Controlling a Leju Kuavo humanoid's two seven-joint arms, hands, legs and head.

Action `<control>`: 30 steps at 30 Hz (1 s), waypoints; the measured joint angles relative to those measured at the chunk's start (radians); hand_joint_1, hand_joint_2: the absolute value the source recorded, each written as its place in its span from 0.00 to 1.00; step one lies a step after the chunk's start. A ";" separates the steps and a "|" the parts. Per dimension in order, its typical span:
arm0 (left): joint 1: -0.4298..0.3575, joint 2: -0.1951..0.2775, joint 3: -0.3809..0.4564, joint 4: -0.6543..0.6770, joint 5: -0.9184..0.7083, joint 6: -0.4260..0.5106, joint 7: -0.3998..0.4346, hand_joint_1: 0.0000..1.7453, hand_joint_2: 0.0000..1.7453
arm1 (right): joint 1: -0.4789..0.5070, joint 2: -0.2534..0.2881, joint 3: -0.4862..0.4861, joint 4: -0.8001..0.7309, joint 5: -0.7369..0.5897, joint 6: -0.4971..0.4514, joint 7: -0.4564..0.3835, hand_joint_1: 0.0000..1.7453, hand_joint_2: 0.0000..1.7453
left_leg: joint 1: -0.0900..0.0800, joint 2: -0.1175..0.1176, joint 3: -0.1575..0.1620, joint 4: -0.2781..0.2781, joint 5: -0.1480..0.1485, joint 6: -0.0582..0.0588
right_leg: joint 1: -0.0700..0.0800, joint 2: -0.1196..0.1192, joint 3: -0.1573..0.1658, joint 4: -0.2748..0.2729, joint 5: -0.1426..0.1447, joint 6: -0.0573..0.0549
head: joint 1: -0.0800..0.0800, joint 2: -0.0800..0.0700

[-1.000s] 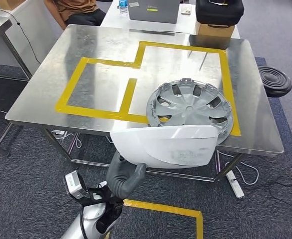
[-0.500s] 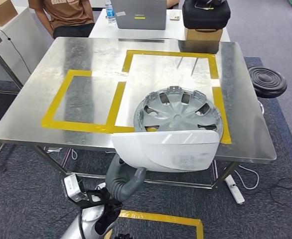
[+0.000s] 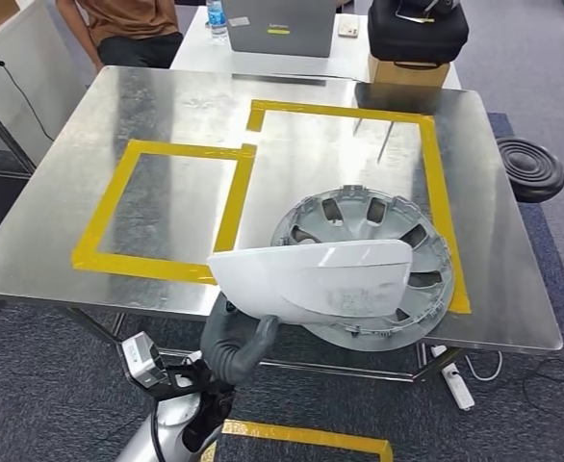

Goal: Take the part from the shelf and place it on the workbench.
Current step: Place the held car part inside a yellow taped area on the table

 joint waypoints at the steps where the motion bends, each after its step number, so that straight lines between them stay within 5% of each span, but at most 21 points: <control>1: 0.000 0.000 0.000 0.000 0.000 0.000 0.000 1.00 1.00 | 0.000 0.001 0.000 0.000 0.000 0.000 0.000 0.00 1.00 | 0.000 0.000 0.011 0.001 -0.007 -0.005 | -0.002 -0.002 0.019 -0.068 0.048 0.003 | 0.000 0.000; 3: -0.001 0.000 0.000 0.000 0.000 0.000 0.000 1.00 1.00 | -0.002 0.002 0.000 0.001 0.000 0.000 0.000 0.00 1.00 | -0.003 -0.002 0.022 0.004 -0.017 -0.017 | -0.003 -0.001 0.048 -0.154 0.094 -0.005 | 0.000 0.000; 8: -0.001 0.000 0.000 0.000 0.006 0.002 0.000 1.00 1.00 | -0.002 0.002 0.000 0.001 0.000 0.000 0.000 0.00 1.00 | -0.002 0.000 0.012 0.029 -0.041 -0.042 | -0.001 0.003 0.056 -0.172 0.098 -0.046 | -0.005 0.000; 11: -0.001 0.001 0.001 0.000 0.016 0.003 0.000 1.00 1.00 | -0.004 0.002 0.000 0.001 0.000 -0.001 0.000 0.00 1.00 | -0.001 0.001 -0.076 0.207 -0.129 -0.050 | -0.001 0.002 0.059 -0.174 0.096 -0.057 | -0.008 0.000; 13: -0.001 0.002 0.002 0.000 0.023 0.003 0.001 1.00 1.00 | -0.003 0.003 0.000 0.001 0.000 -0.001 0.000 0.00 1.00 | -0.001 0.001 -0.118 0.282 -0.142 -0.049 | 0.001 0.002 0.060 -0.173 0.094 -0.059 | -0.008 0.000; 14: 0.000 0.002 0.002 0.000 0.026 0.003 0.001 1.00 1.00 | -0.002 0.003 0.000 0.001 0.000 -0.001 0.001 0.00 1.00 | -0.001 0.001 -0.111 0.265 -0.120 -0.047 | 0.001 0.003 0.061 -0.173 0.094 -0.059 | -0.008 0.000; 17: -0.001 0.001 0.002 0.000 0.032 0.007 0.010 1.00 1.00 | -0.003 0.003 0.000 0.001 0.001 -0.001 0.002 0.00 1.00 | -0.001 0.001 -0.016 0.075 -0.029 -0.037 | 0.003 0.009 0.067 -0.172 0.088 -0.051 | -0.008 0.000; 19: -0.001 0.001 0.002 0.001 0.032 0.020 0.022 1.00 1.00 | -0.003 0.003 0.000 0.001 0.002 -0.001 0.002 0.00 1.00 | -0.003 0.000 0.019 0.005 -0.017 -0.031 | 0.005 0.011 0.069 -0.175 0.086 -0.040 | -0.007 0.000; 23: -0.002 -0.001 0.001 0.003 0.029 0.038 0.032 1.00 1.00 | -0.003 0.003 0.000 0.001 0.003 -0.001 0.003 0.00 1.00 | 0.000 0.001 0.026 -0.009 -0.015 -0.011 | 0.004 0.009 0.060 -0.158 0.068 -0.019 | -0.004 0.000; 27: -0.009 -0.003 -0.002 0.006 -0.019 0.100 0.024 1.00 1.00 | -0.002 0.002 0.002 0.001 0.014 0.001 0.004 0.00 1.00 | 0.001 0.003 0.029 -0.011 -0.016 0.000 | 0.004 0.003 -0.051 0.068 -0.033 -0.008 | 0.002 0.000; 29: -0.028 -0.006 -0.008 0.010 -0.041 0.137 0.019 1.00 1.00 | -0.001 0.002 0.010 0.001 0.029 0.006 0.003 0.00 1.00 | 0.001 0.002 0.030 -0.011 -0.017 0.000 | 0.003 0.002 -0.065 0.082 -0.015 -0.004 | 0.003 0.000; 30: -0.046 -0.009 -0.013 0.011 -0.049 0.153 0.019 1.00 1.00 | -0.002 0.001 0.016 0.001 0.039 0.010 0.000 0.00 1.00 | 0.002 0.002 0.032 -0.011 -0.018 -0.001 | 0.002 0.001 -0.043 0.031 0.019 -0.004 | 0.003 0.000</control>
